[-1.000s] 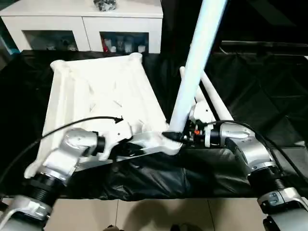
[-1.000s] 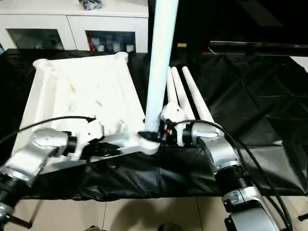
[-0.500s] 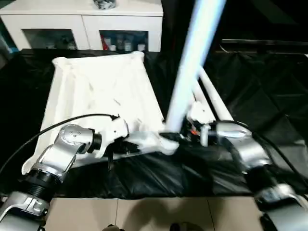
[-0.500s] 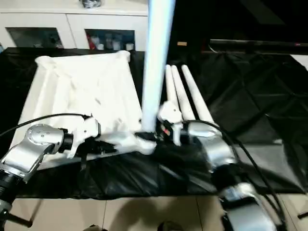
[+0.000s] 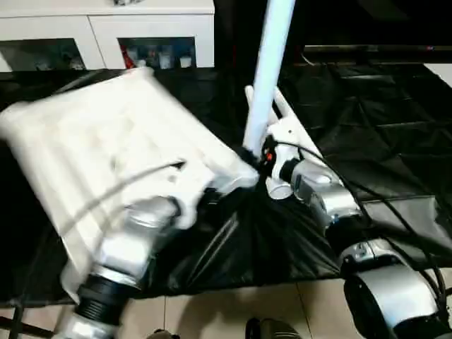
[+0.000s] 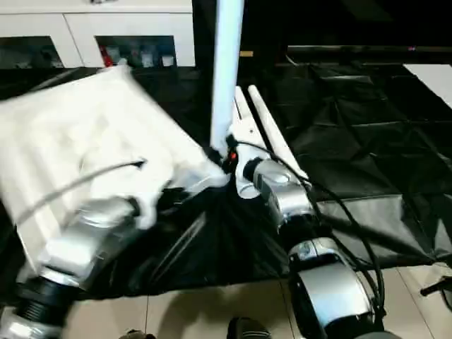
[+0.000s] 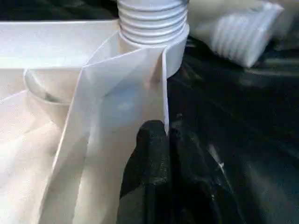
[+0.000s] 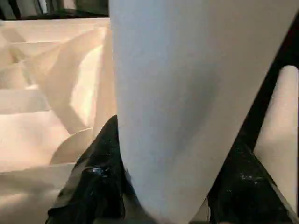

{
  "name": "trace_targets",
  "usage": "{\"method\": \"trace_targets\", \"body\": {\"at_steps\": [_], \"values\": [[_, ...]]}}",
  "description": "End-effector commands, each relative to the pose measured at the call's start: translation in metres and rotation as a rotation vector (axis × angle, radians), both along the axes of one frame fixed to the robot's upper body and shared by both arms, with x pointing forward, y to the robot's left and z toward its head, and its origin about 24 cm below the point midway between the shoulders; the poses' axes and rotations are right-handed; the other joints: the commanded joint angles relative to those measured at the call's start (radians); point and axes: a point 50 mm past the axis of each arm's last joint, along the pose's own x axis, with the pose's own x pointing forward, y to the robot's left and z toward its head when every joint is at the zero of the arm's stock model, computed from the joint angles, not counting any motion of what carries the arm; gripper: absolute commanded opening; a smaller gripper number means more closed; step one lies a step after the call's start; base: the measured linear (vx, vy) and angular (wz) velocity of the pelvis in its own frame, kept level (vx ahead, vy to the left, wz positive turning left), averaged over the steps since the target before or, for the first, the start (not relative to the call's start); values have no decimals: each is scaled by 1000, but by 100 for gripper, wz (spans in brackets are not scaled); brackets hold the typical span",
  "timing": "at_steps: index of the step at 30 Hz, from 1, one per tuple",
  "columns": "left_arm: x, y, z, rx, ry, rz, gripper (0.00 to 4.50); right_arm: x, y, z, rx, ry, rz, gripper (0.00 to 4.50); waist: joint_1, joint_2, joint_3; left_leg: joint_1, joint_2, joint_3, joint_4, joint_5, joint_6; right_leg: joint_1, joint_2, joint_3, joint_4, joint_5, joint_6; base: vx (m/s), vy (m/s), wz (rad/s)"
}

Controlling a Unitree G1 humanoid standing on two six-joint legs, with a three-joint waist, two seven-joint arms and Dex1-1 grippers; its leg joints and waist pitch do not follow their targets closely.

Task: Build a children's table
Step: Insert table leg to table base

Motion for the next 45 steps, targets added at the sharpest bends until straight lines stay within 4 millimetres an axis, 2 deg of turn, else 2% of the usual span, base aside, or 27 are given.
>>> {"method": "trace_targets", "body": {"at_steps": [1,4,7,11,16,21,22,24,27,29,30,33,34,38,40,45], "values": [[5,-21,39,-92,-201,-45,0,-21,9,-48,-69,204,41,190,10,-2,-67,-8,4,17,-63,-212,80,67,-54,37,-77,-293,-219,51,-26,5],[8,-20,37,-74,-203,-33,0,-22,14,-49,-65,206,66,190,16,0,-65,-9,5,16,-64,-201,84,69,-56,34,-77,-311,-210,0,0,0],[9,-16,37,-47,-202,-25,0,-22,15,-49,-63,205,72,189,13,4,-60,-5,8,13,-69,-252,69,64,-55,32,-84,-380,-189,0,0,0],[9,-12,37,-24,-200,0,0,-21,17,-49,-58,205,67,189,12,2,-58,-2,8,11,-71,-283,60,62,-56,32,-86,-405,-179,0,0,0],[8,-9,37,-12,-198,-34,0,-21,18,-49,-62,208,58,189,12,4,-61,-5,7,11,-71,-270,61,64,-56,32,-83,-386,-184,0,0,0],[4,-7,33,15,-172,-112,0,-18,19,-43,-31,186,60,189,6,8,-63,-3,8,10,-71,-282,56,64,-57,32,-82,-373,-199,0,0,0],[4,-7,33,15,-172,-112,0,-18,19,-43,-31,186,60,224,5,9,-64,-2,8,10,-71,-281,55,65,-57,33,-81,-369,-201,0,0,0],[5,-5,32,20,-167,-116,0,-17,19,-40,-16,174,64,259,6,9,-66,-2,9,10,-70,-273,54,66,-57,33,-79,-357,-206,0,0,0],[8,0,32,32,-164,-118,0,-14,18,-35,-2,156,58,280,9,11,-71,0,9,12,-67,-250,56,67,-57,35,-74,-313,-226,0,0,0],[8,1,32,33,-163,-119,0,-14,18,-34,0,153,58,292,10,12,-71,-1,10,12,-68,-242,59,68,-57,34,-72,-296,-232,0,0,0],[9,3,32,36,-161,-123,0,-13,17,-33,5,145,58,315,12,14,-75,1,11,13,-66,-233,58,70,-57,34,-70,-284,-237,0,0,0],[10,6,31,45,-159,-133,0,-12,16,-29,16,123,66,331,18,15,-78,0,11,14,-64,-201,62,73,-57,35,-64,-232,-252,0,0,0],[10,7,31,47,-158,-135,0,-12,16,-28,19,120,69,352,21,15,-82,0,11,15,-62,-188,65,75,-57,36,-61,-208,-258,0,0,0],[11,12,31,59,-162,-164,0,-11,11,-19,31,69,100,376,30,17,-89,2,9,15,-59,-163,72,80,-57,35,-54,-163,-271,0,0,0],[12,15,30,67,-166,-190,0,-11,6,-15,30,41,113,405,31,17,-91,3,11,15,-57,-148,76,81,-57,36,-50,-134,-276,0,0,0],[12,23,29,90,-171,-263,0,-14,-3,-7,32,2,167,405,39,18,-93,5,12,16,-55,-146,80,82,-56,37,-46,-117,-281,0,0,0]]}}
